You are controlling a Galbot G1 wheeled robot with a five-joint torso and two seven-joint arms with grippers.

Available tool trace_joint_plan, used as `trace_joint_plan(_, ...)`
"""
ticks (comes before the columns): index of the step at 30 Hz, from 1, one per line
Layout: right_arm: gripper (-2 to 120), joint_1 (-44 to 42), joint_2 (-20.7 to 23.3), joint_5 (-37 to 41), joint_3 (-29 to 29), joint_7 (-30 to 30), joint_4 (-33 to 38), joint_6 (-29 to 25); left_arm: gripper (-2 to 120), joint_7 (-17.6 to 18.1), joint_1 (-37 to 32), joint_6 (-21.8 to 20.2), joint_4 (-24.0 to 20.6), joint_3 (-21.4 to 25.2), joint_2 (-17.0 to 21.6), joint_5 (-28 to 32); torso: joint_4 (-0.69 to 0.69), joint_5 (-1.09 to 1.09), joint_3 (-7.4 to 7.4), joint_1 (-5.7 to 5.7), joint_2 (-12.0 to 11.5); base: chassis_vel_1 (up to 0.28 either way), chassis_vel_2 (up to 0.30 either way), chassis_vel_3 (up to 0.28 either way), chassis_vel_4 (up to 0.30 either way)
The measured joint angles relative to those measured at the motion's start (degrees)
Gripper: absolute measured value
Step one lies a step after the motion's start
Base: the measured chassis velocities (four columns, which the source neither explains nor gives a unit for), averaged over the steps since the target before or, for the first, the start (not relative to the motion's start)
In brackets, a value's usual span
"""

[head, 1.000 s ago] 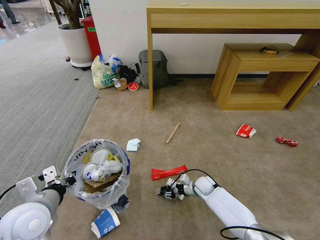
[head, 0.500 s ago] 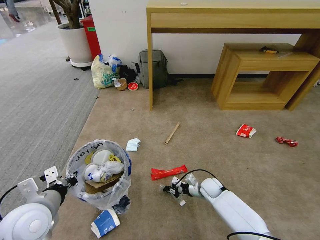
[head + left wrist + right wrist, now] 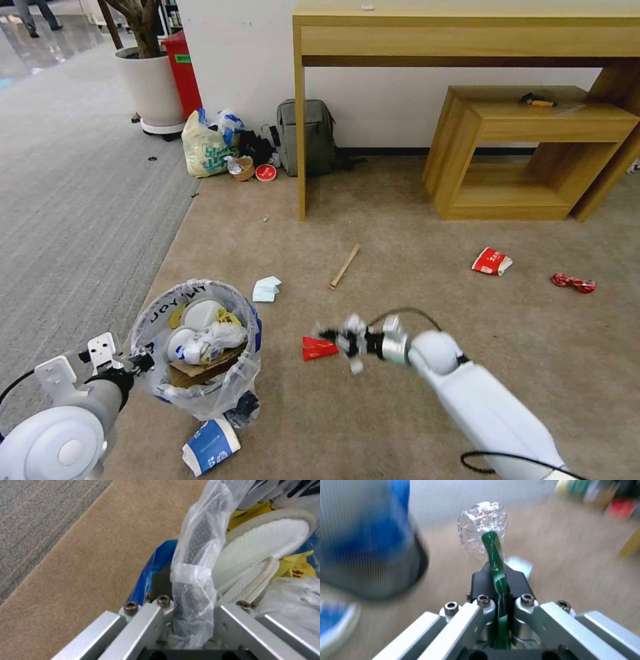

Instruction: Pick up the trash bin and place the garbage on the floor into it.

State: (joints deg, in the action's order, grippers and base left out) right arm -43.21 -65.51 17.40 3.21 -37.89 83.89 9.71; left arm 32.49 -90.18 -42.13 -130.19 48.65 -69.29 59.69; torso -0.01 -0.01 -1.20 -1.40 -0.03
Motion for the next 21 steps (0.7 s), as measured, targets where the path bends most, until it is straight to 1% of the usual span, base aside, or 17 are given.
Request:
trace_joint_plan(1, 1, 2.32, -0.45, 4.4, 1.89, 0.66, 4.63, 1.42, 0, 0.05, 0.12, 0.0, 0.47, -0.46, 0.18, -0.35, -0.01, -0.01, 0.0, 0.0, 0.0, 0.0, 0.0, 0.0, 0.0)
trace_joint_plan(2, 1, 2.32, -0.45, 4.4, 1.89, 0.66, 4.63, 1.42, 0, 0.05, 0.12, 0.0, 0.47, -0.46, 0.18, -0.35, -0.01, -0.01, 0.0, 0.0, 0.0, 0.0, 0.0, 0.0, 0.0)
trace_joint_plan(5, 1, 5.45, -1.44, 9.33, 1.47, 1.34, 8.51, 2.39, 0, 0.01, 0.45, 0.0, 1.28, -1.22, 0.72, -0.95, -0.01, -0.01, 0.0, 0.0, 0.0, 0.0, 0.0, 0.0, 0.0)
trace_joint_plan(9, 1, 6.89, -2.37, 11.22, 0.35, 1.55, 9.77, 2.96, 0, -0.01, 0.77, 0.0, 1.75, -1.68, 1.02, -1.22, -0.01, -0.01, 0.0, 0.0, 0.0, 0.0, 0.0, 0.0, 0.0)
trace_joint_plan(10, 1, 8.9, -4.24, 14.02, -1.78, 1.82, 11.27, 4.34, 0, -0.01, 1.25, 0.0, 2.22, -2.29, 1.43, -1.33, -0.01, -0.01, 0.0, 0.0, 0.0, 0.0, 0.0, 0.0, 0.0)
trace_joint_plan(12, 1, 10.32, -6.0, 16.23, -4.06, 2.4, 12.14, 5.79, 0, -0.03, 1.46, 0.0, 2.46, -2.76, 1.78, -1.47, 0.0, -0.01, 0.0, 0.0, 0.0, 0.0, 0.0, 0.0, 0.0)
trace_joint_plan(13, 1, 10.32, -6.0, 16.23, -4.06, 2.4, 12.14, 5.79, 0, -0.03, 1.46, 0.0, 2.46, -2.76, 1.78, -1.47, 0.0, -0.01, 0.0, 0.0, 0.0, 0.0, 0.0, 0.0, 0.0)
trace_joint_plan(15, 1, 11.21, -7.58, 17.65, -6.58, 2.81, 12.7, 6.47, 0, -0.43, 1.43, 0.0, 2.54, -3.07, 2.02, -1.76, 0.0, -0.01, 0.0, 0.0, 0.0, 0.0, 0.0, 0.0, 0.0)
trace_joint_plan(16, 1, 11.21, -7.58, 17.65, -6.58, 2.81, 12.7, 6.47, 0, -0.43, 1.43, 0.0, 2.54, -3.07, 2.02, -1.76, 0.0, -0.01, 0.0, 0.0, 0.0, 0.0, 0.0, 0.0, 0.0)
trace_joint_plan(19, 1, 12.12, -8.86, 18.75, -11.05, 3.41, 12.94, 7.04, 0, -1.25, 1.26, 0.0, 2.79, -3.49, 2.15, -2.48, 0.0, -0.01, 0.0, 0.0, 0.0, 0.0, 0.0, 0.0, 0.0)
trace_joint_plan(20, 1, 12.12, -8.86, 18.75, -11.05, 3.41, 12.94, 7.04, 0, -1.25, 1.26, 0.0, 2.79, -3.49, 2.15, -2.48, 0.0, -0.01, 0.0, 0.0, 0.0, 0.0, 0.0, 0.0, 0.0)
trace_joint_plan(21, 1, 12.29, -8.96, 18.62, -12.62, 3.4, 12.78, 7.05, 0, -1.38, 1.3, 0.0, 2.9, -3.61, 2.14, -2.57, 0.0, -0.01, 0.0, 0.0, 0.0, 0.0, 0.0, 0.0, 0.0)
